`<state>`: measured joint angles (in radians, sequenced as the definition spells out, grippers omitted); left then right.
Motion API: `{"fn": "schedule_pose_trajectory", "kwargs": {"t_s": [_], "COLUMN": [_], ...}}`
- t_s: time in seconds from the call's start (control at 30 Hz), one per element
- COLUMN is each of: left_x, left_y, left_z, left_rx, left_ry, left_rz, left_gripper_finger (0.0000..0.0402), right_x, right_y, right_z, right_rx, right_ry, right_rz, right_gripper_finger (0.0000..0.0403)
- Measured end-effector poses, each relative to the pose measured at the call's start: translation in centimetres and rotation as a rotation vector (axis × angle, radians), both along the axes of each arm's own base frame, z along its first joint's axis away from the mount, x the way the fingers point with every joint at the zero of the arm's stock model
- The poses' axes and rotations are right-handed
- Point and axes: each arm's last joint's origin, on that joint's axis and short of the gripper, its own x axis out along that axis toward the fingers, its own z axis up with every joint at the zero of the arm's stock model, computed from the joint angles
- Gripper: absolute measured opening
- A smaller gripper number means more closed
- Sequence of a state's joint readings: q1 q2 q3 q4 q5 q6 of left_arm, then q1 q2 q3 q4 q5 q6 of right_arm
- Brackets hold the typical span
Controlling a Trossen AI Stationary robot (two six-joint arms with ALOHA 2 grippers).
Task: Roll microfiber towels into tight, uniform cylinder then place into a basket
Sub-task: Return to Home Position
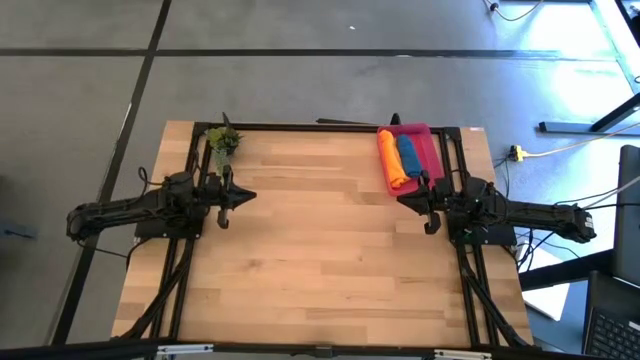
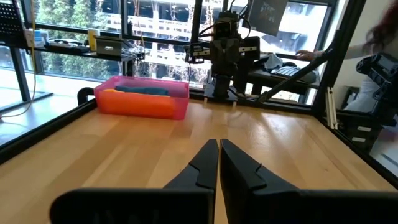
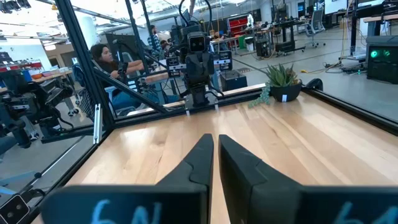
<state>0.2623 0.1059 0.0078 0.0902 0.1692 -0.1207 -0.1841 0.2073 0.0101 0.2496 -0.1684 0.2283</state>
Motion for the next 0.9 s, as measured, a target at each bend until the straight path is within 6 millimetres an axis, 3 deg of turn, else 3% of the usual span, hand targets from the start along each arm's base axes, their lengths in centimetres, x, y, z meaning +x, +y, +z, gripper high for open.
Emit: {"fn": "schedule_pose_trajectory", "kwargs": {"t_s": [0.9], "left_x": [0.0], "left_y": [0.0], "left_z": [0.0], "left_rx": [0.0], "left_ry": [0.0], "left_rz": [0.0], "left_gripper_finger": [0.0009], "right_x": [0.0], "right_y": [0.0], "right_z": [0.0], "right_rx": [0.0], "right_ry": [0.0], "right_rz": [0.0], "right_gripper_finger": [0.0028]}}
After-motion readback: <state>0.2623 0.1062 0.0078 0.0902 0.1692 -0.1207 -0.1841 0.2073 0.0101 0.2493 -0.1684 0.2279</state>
